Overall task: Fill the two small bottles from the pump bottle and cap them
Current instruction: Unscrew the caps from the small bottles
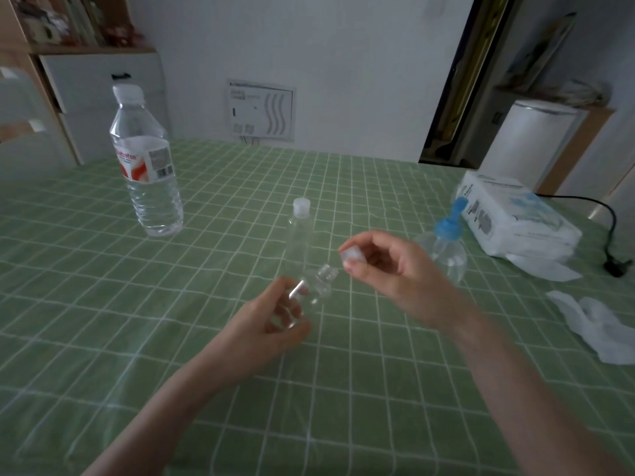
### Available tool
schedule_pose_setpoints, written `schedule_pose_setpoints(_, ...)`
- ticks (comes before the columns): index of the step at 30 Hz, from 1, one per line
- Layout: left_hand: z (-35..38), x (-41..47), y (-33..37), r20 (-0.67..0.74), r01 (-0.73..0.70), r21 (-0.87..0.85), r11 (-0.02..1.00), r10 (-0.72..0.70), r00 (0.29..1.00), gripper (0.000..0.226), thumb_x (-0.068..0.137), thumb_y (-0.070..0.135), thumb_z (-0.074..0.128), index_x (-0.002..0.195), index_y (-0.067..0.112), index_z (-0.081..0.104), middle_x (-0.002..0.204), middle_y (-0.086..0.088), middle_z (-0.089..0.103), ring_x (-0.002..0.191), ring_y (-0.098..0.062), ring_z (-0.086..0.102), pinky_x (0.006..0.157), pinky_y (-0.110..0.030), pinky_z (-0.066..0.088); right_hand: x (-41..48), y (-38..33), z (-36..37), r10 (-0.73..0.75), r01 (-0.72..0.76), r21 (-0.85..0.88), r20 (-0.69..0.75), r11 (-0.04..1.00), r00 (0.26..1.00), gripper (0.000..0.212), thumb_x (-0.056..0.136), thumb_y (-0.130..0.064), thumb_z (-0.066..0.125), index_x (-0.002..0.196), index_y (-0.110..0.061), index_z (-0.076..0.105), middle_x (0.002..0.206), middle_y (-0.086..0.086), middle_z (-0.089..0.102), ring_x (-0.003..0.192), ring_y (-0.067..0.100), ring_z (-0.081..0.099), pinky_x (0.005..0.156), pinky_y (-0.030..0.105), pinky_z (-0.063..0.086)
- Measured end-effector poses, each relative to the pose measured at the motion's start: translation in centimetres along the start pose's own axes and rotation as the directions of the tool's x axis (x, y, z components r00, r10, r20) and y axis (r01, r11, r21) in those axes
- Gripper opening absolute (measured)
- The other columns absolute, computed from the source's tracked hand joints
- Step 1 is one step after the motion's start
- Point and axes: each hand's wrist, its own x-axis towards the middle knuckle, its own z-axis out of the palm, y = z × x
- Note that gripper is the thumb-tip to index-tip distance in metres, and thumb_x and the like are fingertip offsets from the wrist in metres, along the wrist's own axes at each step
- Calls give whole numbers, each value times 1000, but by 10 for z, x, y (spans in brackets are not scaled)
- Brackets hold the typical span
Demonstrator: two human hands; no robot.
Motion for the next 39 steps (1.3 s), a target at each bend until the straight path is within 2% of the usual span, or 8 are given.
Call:
schedule_pose_setpoints(4,0,6,1,0,78,-204,976,-80,997,29,82,31,54,110,30,49,100,-1,58,88,-10,59,72,-25,50,0,13,-4,77,-74,24,-153,997,985,17,84,-16,69,94,-27,61,90,-5,66,80,7,64,73,13,53)
schedule_pose_setpoints(7,13,22,4,-86,66,-242,968,-89,992,27,89,17,58,112,26,47,112,-3,59,101,-13,60,77,-21,51,1,24,0,153,-157,0,-224,988,963,19,82,-18,71,92,-26,57,92,-1,66,80,7,64,69,10,52)
schedule_pose_setpoints(10,27,41,7,-184,55,-214,975,-96,978,37,84,14,65,114,24,45,119,3,57,110,-10,54,91,-26,47,1,36,6,184,-205,-48,-280,977,942,19,81,-20,73,89,-22,56,86,-1,67,75,8,63,64,7,49)
schedule_pose_setpoints(15,43,63,4,-289,92,-88,992,-113,951,49,81,22,69,125,19,49,118,0,55,106,-13,52,85,-24,44,0,51,12,183,-244,-154,-332,957,925,19,83,-18,72,85,-22,53,84,-1,65,75,7,62,61,8,45)
schedule_pose_setpoints(25,61,82,-1,-340,159,-65,985,-172,925,53,85,16,66,132,12,41,135,-5,50,123,-17,47,99,-26,38,18,73,25,206,-327,-295,-376,898,903,29,86,-15,68,112,-9,57,94,1,66,79,12,61,71,15,47)
schedule_pose_setpoints(30,64,88,-3,-390,200,-51,979,-204,898,53,87,21,64,134,11,42,133,-7,53,117,-15,51,85,-17,36,22,77,30,205,-331,-339,-357,881,911,30,88,-18,65,116,-10,55,98,4,69,79,11,59,75,24,50)
schedule_pose_setpoints(35,65,92,-3,-397,200,-31,979,-196,897,49,88,22,62,133,12,44,128,-4,57,92,0,44,61,-4,35,28,80,29,215,-352,-365,-367,862,905,35,88,-18,65,120,-11,54,79,-9,55,71,5,52,57,10,36)
schedule_pose_setpoints(39,67,91,-4,-389,199,-38,979,-198,900,53,88,22,63,135,12,41,126,-4,57,76,6,43,54,6,36,29,83,31,218,-350,-361,-359,865,908,43,88,-17,64,129,-9,51,92,0,67,72,6,53,53,8,34)
